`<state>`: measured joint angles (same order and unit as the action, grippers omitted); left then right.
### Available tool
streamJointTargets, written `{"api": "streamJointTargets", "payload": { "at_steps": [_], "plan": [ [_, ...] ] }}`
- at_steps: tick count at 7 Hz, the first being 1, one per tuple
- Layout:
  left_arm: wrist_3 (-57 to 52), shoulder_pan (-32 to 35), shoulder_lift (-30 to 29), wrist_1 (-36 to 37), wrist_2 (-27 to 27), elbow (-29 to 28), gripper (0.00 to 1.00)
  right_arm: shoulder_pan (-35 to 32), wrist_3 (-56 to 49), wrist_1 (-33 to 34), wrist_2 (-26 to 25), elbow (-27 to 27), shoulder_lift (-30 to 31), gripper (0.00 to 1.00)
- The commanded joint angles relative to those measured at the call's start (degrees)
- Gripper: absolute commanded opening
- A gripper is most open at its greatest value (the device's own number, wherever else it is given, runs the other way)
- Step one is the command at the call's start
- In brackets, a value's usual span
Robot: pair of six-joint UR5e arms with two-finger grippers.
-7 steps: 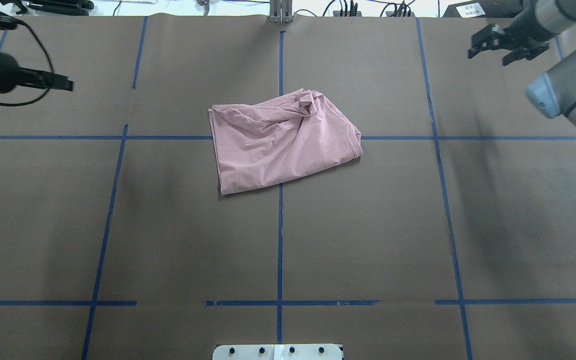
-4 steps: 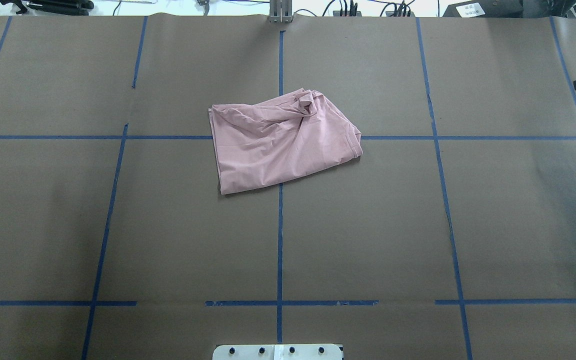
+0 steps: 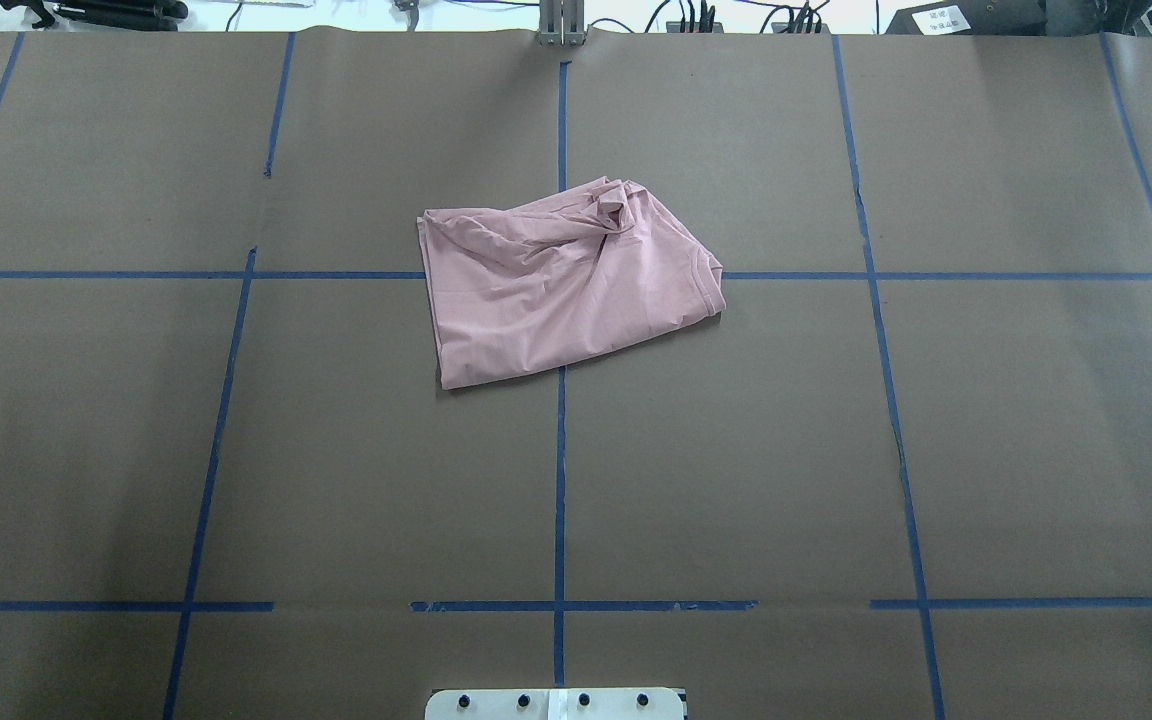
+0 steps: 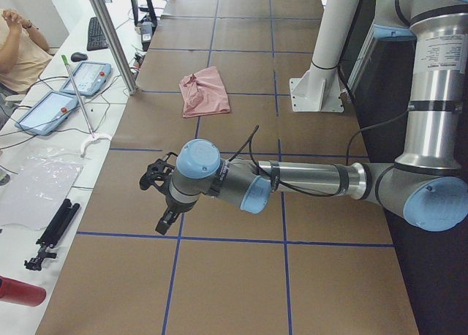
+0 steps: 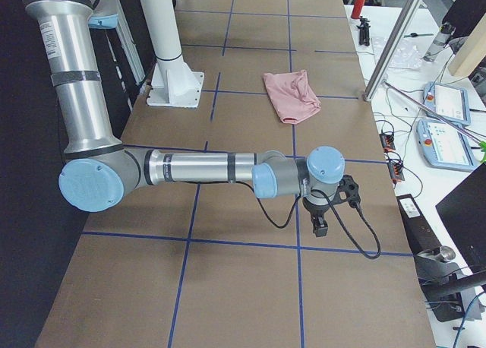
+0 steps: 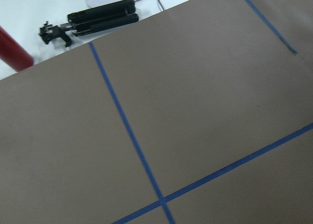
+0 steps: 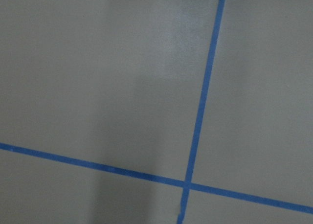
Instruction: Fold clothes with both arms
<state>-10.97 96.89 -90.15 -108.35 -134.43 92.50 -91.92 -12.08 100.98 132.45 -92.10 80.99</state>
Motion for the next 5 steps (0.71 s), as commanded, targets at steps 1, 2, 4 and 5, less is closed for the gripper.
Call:
{"api": "streamJointTargets", "payload": {
  "at_steps": [1,2,4,5],
  "plan": [
    [4.42,0.23,3.63,2.89,-0.56,0.83,1.0,-0.98,-6.29,11.78,-0.45,-8.35,7.58,1.0],
    [6.64,-1.6,4.79,3.67,-1.61,1.79,1.0,-0.98,-6.38,11.78,2.52,-8.18,9.09,1.0],
    [15.86,-10.46,6.03,10.67,-0.4,8.89,1.0,0.32,-6.38,10.12,3.25,-8.18,9.37,1.0],
    [15.63,-10.93,6.65,10.7,2.39,9.88,1.0,2.42,-6.38,7.68,2.82,-7.48,9.37,1.0]
  ]
}}
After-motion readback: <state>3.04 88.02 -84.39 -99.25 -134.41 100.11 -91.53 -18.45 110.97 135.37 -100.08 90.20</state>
